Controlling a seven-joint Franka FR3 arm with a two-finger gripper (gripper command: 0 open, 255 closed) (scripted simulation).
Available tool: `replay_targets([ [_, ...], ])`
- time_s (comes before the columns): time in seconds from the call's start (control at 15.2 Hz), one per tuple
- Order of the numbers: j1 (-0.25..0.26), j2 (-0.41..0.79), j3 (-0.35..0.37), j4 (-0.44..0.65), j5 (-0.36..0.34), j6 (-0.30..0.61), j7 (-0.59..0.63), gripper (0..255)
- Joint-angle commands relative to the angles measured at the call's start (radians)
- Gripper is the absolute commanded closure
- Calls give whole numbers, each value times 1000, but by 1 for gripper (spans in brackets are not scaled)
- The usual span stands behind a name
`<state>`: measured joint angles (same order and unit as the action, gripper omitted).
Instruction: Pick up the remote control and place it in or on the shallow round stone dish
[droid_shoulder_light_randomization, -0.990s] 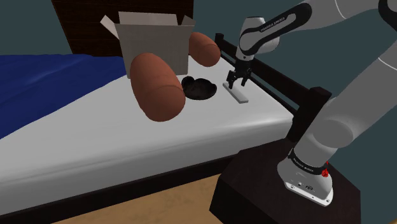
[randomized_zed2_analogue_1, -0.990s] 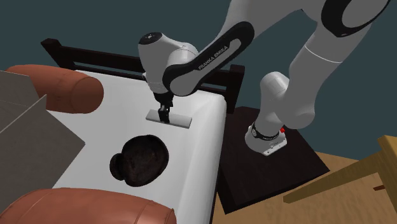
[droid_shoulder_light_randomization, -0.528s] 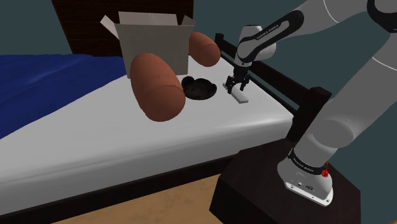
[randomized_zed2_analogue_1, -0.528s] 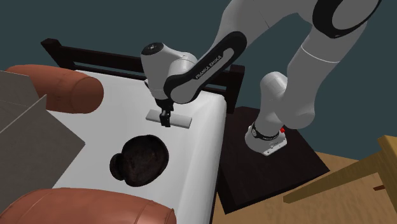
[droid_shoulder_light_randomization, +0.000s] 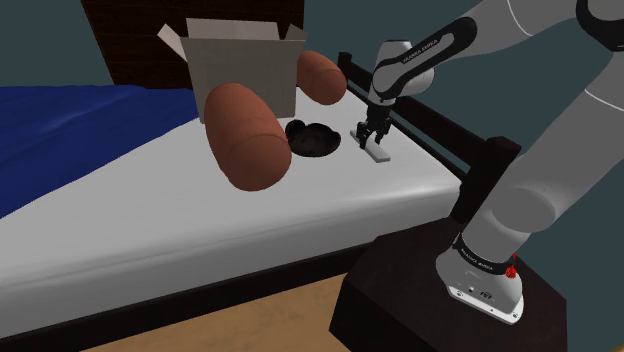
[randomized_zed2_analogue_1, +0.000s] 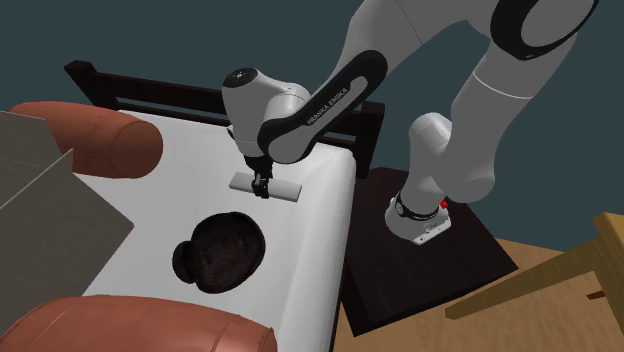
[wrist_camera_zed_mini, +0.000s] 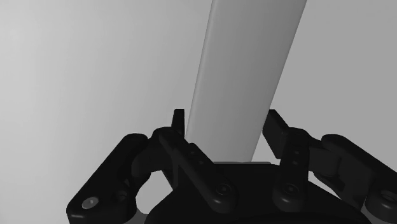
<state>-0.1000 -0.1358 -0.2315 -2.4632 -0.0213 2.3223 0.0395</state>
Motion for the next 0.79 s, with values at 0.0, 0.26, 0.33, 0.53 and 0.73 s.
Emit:
replay_targets([
  [0.0,0,1,0,0,0,0,0,255],
  [0.26,0,1,0,0,0,0,0,255],
  [0.33,0,1,0,0,0,0,0,255],
  [0.53,0,1,0,0,0,0,0,255],
  [0.73,-1,-27,2,17,-7,-43,6,255],
])
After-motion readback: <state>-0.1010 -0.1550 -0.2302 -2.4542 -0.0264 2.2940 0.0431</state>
